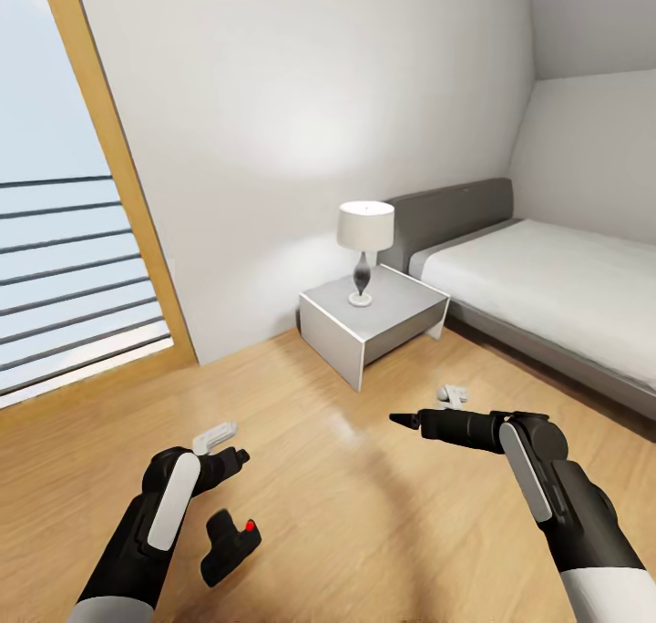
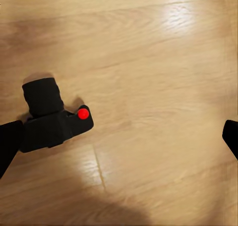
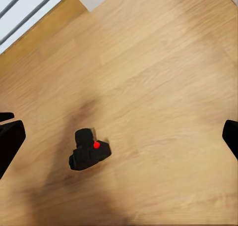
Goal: Attach the digital camera to the camera tripod in the bedroom.
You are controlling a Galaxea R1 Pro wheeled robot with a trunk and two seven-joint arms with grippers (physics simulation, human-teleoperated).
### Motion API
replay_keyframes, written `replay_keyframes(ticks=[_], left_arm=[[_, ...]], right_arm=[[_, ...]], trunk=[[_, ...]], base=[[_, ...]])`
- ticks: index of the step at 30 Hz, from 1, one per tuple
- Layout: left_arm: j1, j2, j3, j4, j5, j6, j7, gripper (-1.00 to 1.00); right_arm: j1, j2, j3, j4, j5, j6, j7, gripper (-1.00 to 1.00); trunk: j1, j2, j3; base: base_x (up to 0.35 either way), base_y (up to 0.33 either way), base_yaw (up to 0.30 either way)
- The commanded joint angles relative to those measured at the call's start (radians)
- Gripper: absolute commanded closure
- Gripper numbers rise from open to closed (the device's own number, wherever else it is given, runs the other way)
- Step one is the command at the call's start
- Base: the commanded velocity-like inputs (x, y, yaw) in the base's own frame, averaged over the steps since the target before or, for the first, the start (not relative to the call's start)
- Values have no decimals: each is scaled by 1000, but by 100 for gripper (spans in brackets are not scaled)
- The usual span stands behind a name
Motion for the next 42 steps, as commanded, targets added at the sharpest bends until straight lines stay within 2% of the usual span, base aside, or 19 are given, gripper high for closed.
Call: replay_keyframes(ticks=[1,23,26,29,30,32,33,37,42], left_arm=[[-1,-1,2,-1,10,3,9,-100],[-1,-1,1,-3,5,3,13,-100],[-1,0,0,-7,-17,4,21,-100],[-1,1,0,-5,-82,5,61,-100],[-1,0,-1,-3,-123,6,89,-100],[0,0,-1,0,-164,8,114,-100],[0,-1,-1,4,-197,11,131,-100],[1,-2,-1,17,-242,24,153,-100],[1,-2,-1,27,-259,31,160,-100]], right_arm=[[-1,0,-1,0,5,4,8,-100],[-1,0,-1,0,6,4,8,-100],[-1,0,-1,0,6,4,8,-100],[-1,0,-1,0,7,4,8,-100],[-1,0,-1,0,7,4,8,-100],[-1,0,-1,0,7,4,8,-100],[-1,0,-1,0,7,4,8,-100],[-1,0,-2,0,6,4,8,-100],[-1,0,-2,0,6,4,8,-100]], trunk=[[0,-1,-5],[10,-6,-90],[11,-7,-102],[13,-7,-113],[13,-7,-117],[14,-8,-125],[15,-8,-129],[16,-9,-144],[19,-10,-163]], base=[[0,0,0],[0,0,0],[0,0,0],[0,0,0],[0,0,0],[0,0,0],[0,0,0],[0,0,0],[0,0,0]])
